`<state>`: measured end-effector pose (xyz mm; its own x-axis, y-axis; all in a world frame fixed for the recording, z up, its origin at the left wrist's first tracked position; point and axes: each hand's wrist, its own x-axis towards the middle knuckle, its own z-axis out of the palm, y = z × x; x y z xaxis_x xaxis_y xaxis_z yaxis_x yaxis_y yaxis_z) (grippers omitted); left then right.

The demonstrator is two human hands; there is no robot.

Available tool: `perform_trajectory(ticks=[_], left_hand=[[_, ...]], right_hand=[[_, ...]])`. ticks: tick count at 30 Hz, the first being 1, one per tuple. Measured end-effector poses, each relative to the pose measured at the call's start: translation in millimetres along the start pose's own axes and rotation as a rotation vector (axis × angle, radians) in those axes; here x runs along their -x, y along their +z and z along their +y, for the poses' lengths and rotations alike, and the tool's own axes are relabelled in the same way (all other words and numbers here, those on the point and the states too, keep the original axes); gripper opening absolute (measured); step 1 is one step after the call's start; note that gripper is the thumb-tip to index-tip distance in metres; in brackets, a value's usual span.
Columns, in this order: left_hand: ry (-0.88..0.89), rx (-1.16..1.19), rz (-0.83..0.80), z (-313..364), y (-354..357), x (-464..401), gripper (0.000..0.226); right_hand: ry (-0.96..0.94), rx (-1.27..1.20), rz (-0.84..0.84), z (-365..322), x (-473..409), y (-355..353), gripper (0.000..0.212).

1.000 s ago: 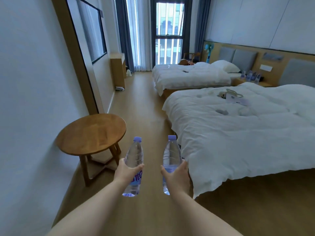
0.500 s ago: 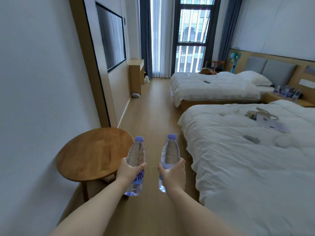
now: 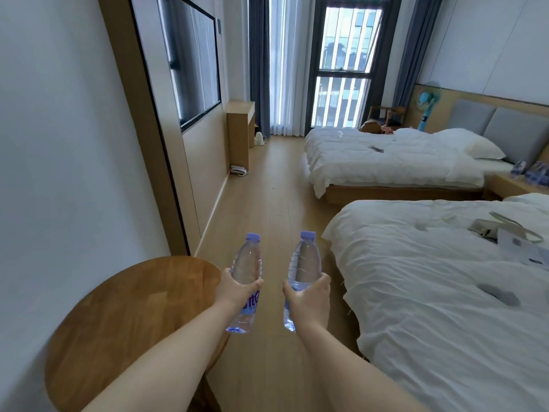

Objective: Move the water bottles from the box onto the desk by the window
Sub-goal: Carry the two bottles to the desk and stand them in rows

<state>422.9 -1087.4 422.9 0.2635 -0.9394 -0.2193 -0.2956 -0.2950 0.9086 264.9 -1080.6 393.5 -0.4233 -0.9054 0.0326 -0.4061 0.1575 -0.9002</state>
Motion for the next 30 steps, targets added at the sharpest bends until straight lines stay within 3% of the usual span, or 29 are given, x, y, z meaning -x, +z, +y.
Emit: perform_trajectory(ticks=[16, 30], left_hand=[[-0.120, 0.069, 0.022, 75, 90, -292, 0.060], [-0.151, 0.199, 0.093, 179, 160, -547, 0.054]], right_hand=[[0.062, 0.089, -0.055, -7, -295, 127, 0.086], [0.040, 0.136, -0.122, -66, -554, 221, 0.087]])
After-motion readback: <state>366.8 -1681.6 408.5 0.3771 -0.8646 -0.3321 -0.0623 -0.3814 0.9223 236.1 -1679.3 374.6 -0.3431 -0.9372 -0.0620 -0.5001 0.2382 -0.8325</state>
